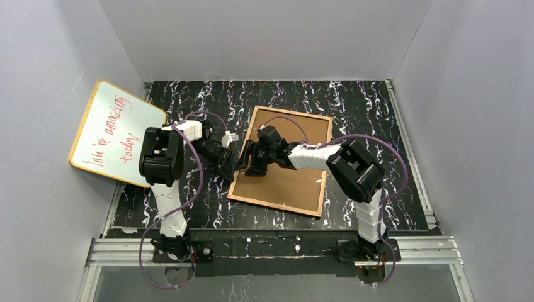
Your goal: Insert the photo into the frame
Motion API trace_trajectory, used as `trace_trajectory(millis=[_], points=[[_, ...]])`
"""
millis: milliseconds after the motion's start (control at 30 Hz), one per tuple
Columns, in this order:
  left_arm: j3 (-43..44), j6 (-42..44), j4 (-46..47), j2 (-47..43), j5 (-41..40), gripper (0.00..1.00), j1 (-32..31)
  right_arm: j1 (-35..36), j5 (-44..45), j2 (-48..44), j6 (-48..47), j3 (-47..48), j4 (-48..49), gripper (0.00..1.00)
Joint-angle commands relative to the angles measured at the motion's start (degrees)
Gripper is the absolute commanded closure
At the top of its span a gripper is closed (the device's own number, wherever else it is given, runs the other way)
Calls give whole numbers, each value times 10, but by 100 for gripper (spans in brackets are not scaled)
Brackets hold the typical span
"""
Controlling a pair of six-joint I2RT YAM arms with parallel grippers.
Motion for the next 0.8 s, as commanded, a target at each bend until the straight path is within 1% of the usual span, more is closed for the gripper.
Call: trace_trajectory(millis=[0,433,767], points=[[-9,10,35,-1,-29,88,-2,5,1,20,-1,23,2,33],[-10,10,40,-1,-28,88,-2,18,-13,38,32,31,1,35],[-12,13,40,-6,-30,88,-2,21,27,53,29,47,-2,35]])
